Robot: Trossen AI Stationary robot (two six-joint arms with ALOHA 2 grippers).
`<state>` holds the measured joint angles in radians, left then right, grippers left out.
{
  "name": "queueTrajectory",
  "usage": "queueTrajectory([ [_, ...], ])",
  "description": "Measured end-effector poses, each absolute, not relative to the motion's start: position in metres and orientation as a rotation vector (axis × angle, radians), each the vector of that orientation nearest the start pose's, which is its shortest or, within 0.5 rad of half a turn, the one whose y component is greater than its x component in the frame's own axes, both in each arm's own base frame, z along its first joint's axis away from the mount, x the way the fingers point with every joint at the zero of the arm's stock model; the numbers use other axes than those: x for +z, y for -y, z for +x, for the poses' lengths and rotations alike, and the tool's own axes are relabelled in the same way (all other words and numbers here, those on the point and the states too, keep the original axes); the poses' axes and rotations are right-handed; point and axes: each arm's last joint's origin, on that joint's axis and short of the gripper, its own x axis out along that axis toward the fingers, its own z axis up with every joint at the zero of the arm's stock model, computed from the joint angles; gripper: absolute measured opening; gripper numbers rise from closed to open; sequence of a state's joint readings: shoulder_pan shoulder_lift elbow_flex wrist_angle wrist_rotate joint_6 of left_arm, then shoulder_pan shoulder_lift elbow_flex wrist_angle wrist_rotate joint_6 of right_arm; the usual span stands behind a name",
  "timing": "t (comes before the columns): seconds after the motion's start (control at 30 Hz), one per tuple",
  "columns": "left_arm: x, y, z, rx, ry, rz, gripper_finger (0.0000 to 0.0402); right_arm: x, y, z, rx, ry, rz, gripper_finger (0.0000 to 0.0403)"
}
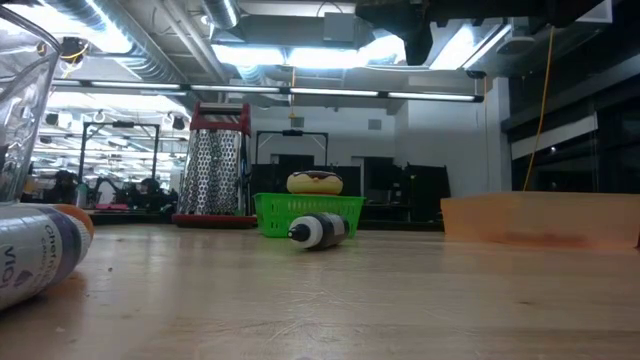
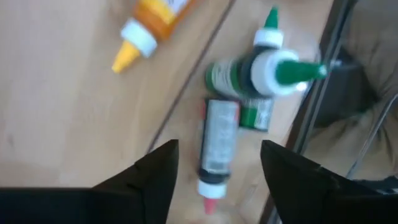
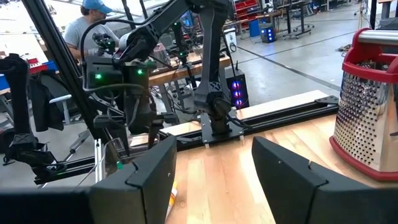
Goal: Pick & Place Food Item
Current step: Put the yellow food coloring bottle into the transparent bin
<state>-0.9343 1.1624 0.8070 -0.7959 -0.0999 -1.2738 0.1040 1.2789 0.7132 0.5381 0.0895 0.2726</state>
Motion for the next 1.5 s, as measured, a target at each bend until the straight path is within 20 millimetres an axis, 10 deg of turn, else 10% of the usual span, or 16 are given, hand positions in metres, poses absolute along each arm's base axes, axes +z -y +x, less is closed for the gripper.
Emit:
queueTrajectory([
  [0.47, 0.241, 0.123, 0.152, 0.098, -1.118, -0.267, 0.0215, 0.273, -0.025, 0.278, 0.000, -0.024, 0.251, 0.0213],
  [1.03, 0.176, 0.110, 0.219, -0.125, -1.381, -0.179, 0.0223, 0.273, -0.023, 0.279, 0.000, -0.027, 0.250, 0.0213],
  [1.5, 0.143, 0.114, 0.235, -0.164, -1.467, -0.160, 0.0223, 0.273, -0.023, 0.279, 0.000, -0.027, 0.241, 0.0213],
])
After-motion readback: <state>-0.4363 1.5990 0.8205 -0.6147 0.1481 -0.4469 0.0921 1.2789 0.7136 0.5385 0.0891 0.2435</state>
